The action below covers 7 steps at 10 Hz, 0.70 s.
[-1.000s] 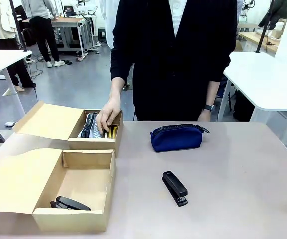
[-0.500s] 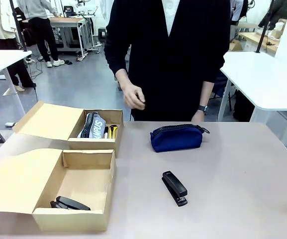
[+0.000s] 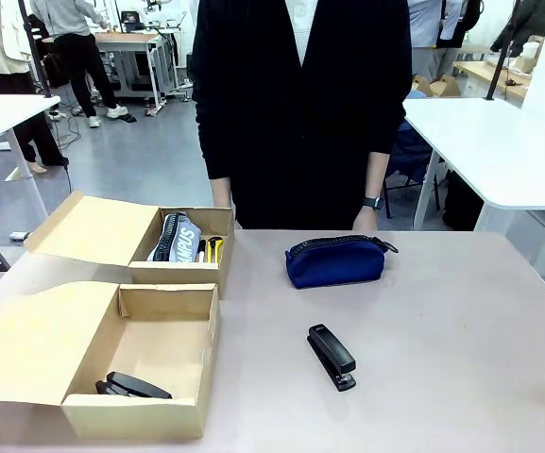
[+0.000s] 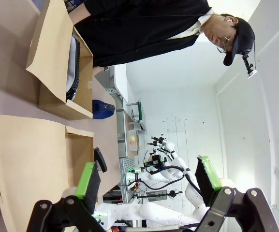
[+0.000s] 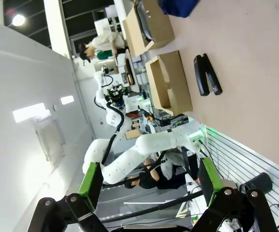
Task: Place items inside the box.
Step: Pick up a Pencil pouch or Stapler and place it inside the Mailer Box closest to the robot.
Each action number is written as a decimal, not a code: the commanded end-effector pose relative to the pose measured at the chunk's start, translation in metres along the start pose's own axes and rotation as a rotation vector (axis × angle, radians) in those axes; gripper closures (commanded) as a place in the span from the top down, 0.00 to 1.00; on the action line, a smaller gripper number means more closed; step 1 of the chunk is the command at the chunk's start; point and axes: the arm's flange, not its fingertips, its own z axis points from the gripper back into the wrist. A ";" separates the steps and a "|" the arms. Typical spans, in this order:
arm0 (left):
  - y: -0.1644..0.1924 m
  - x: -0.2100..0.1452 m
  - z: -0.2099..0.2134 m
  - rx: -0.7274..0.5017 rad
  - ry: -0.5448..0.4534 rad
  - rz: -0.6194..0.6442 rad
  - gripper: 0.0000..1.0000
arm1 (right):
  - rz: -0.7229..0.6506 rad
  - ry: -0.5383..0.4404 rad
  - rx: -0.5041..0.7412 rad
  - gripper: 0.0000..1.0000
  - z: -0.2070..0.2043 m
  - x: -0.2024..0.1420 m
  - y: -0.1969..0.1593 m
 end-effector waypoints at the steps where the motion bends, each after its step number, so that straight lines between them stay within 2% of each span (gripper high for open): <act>1: 0.000 -0.002 0.000 -0.007 0.005 -0.021 1.00 | -0.021 0.008 -0.003 1.00 0.003 -0.003 0.005; 4: 0.000 -0.002 0.000 -0.007 0.005 -0.021 1.00 | 0.000 0.001 0.000 1.00 0.000 0.000 0.000; 6: 0.000 -0.002 0.000 -0.007 0.005 -0.021 1.00 | 0.278 0.065 -0.291 1.00 -0.060 0.043 0.054; 7: 0.000 -0.002 0.000 -0.007 0.005 -0.021 1.00 | 0.480 -0.012 -0.527 1.00 -0.100 0.068 0.084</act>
